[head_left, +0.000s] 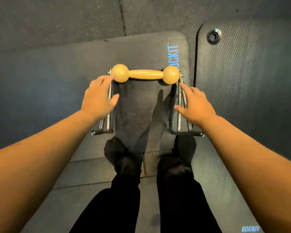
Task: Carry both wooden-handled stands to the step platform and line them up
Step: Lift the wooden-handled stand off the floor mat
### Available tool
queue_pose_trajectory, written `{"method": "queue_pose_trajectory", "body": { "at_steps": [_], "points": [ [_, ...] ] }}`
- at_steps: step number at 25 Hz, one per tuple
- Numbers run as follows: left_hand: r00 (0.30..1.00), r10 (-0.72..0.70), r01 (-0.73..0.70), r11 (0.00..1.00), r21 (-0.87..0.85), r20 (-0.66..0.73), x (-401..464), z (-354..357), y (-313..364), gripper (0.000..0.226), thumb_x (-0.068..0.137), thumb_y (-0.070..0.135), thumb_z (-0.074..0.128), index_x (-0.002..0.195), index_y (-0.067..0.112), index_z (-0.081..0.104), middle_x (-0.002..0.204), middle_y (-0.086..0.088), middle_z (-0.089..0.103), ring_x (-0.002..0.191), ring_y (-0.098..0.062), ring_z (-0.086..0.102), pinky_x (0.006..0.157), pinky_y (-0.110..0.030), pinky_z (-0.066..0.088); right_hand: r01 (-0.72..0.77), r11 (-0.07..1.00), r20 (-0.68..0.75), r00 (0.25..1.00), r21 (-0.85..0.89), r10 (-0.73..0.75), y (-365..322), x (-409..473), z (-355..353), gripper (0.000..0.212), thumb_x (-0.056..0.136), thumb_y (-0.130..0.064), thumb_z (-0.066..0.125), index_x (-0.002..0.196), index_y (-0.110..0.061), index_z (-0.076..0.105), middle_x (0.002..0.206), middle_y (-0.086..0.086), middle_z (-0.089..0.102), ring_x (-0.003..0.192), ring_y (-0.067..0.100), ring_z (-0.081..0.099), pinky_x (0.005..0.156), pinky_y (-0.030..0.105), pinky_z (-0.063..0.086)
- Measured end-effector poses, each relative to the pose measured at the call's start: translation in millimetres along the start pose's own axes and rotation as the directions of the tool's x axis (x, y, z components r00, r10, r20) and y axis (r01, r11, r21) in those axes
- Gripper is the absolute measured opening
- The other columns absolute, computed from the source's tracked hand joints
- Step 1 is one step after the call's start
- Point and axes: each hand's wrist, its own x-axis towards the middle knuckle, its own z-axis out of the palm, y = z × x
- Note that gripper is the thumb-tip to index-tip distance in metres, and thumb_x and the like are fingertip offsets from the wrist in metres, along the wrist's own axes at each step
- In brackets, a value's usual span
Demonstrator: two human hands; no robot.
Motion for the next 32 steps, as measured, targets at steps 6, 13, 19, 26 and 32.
{"method": "queue_pose_trajectory", "body": {
  "at_steps": [6,13,19,26,32],
  "points": [
    [0.991,-0.084,0.080,0.996,0.037,0.104,-10,24,-12,0.091,0.087,0.034,0.076,0.161,0.025,0.023,0.158,-0.010,0.037,0.136,-0.042,0.040,0.101,-0.062,0.044,-0.227,0.907,0.038,0.973,0.355,0.229,-8,10,26,0.117,0.086,-0.041,0.080,0.165,-0.037,-0.006,0.160,0.019,0.038,0.142,0.041,0.045,0.109,0.053,0.043],
    [0.867,-0.426,0.495,0.802,-0.334,0.259,-15,41,-26,0.082,0.092,0.026,0.076,0.156,0.023,0.026,0.141,-0.013,0.055,0.108,-0.031,0.065,0.088,-0.052,0.057,-0.573,0.547,0.354,0.815,0.610,0.459,7,22,40,0.041,0.093,-0.030,0.076,0.122,-0.016,0.051,0.082,0.008,0.056,0.051,0.017,0.049,0.042,0.028,0.041],
    [0.778,-0.567,0.626,0.657,-0.421,0.272,-21,41,-21,0.035,0.093,0.040,0.072,0.087,0.017,0.047,0.069,-0.013,0.052,0.054,-0.026,0.049,0.053,-0.042,0.049,-0.513,0.496,0.300,0.843,0.701,0.448,10,16,42,0.029,0.094,-0.030,0.074,0.097,-0.020,0.047,0.063,0.000,0.040,0.046,0.015,0.031,0.041,0.029,0.034],
    [0.792,-0.610,0.562,0.703,-0.436,0.035,-51,-4,22,0.052,0.098,0.051,0.057,0.064,0.015,0.040,0.059,-0.010,0.051,0.058,-0.028,0.053,0.059,-0.044,0.042,-0.271,0.521,0.054,0.917,0.809,0.394,-10,-33,-4,0.026,0.094,-0.035,0.071,0.088,-0.022,0.049,0.059,-0.003,0.039,0.046,0.013,0.032,0.043,0.028,0.030],
    [0.786,-0.617,0.352,0.499,-0.792,-0.040,-66,-116,95,0.048,0.100,0.046,0.060,0.068,0.013,0.047,0.057,-0.007,0.047,0.036,-0.012,0.040,0.041,-0.024,0.035,-0.063,0.437,-0.101,0.934,0.897,0.342,-60,-99,-134,0.044,0.090,-0.058,0.066,0.071,-0.024,0.044,0.049,-0.009,0.036,0.042,0.013,0.034,0.048,0.027,0.028]
  ]
}}
